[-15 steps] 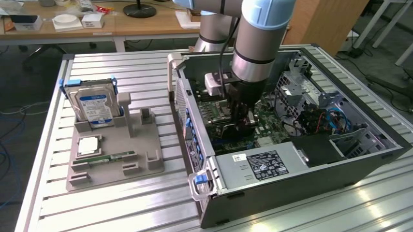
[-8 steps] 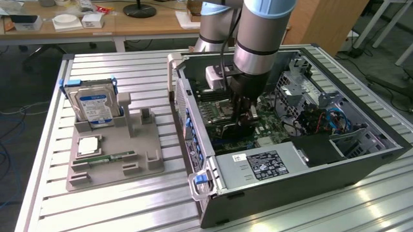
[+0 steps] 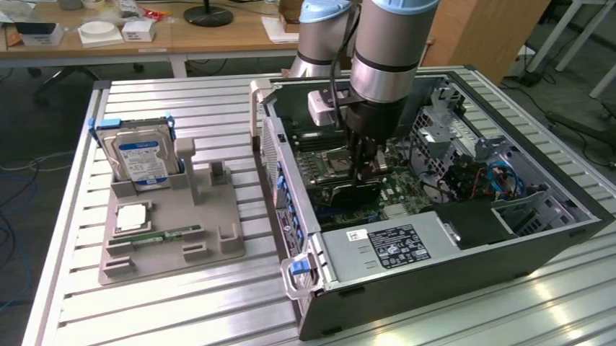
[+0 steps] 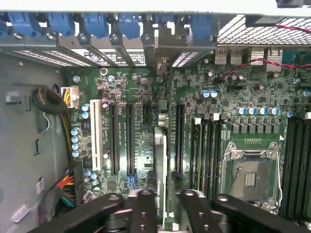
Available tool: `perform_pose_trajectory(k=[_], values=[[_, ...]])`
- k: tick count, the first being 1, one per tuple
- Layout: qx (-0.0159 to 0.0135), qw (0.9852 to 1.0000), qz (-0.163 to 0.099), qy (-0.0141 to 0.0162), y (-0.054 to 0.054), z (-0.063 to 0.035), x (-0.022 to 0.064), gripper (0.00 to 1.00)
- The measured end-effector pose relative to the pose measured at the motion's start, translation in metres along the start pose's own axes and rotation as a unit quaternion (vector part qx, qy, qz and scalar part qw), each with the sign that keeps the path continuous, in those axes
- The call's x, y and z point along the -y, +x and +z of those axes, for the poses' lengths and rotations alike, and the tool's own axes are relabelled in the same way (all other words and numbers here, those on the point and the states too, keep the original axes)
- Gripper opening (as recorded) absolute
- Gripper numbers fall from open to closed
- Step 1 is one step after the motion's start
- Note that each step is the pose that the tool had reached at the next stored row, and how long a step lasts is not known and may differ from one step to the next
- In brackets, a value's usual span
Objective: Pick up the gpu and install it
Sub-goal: 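Insert the gpu into the slot, then press down on the gpu until it lock into place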
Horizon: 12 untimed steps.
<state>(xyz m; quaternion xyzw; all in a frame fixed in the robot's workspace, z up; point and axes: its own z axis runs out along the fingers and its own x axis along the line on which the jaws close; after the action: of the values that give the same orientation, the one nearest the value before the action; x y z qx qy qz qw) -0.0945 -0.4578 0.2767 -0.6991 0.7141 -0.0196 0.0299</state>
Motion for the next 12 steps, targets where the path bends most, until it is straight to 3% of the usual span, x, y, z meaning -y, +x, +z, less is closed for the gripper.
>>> perform_pose_trajectory(k=[3, 12], values=[[0.0, 1.0, 0.0, 0.0, 0.0, 0.0, 0.0, 0.14], [-0.0001, 1.0, 0.0, 0.0, 0.0, -0.0001, 0.0, 0.1]])
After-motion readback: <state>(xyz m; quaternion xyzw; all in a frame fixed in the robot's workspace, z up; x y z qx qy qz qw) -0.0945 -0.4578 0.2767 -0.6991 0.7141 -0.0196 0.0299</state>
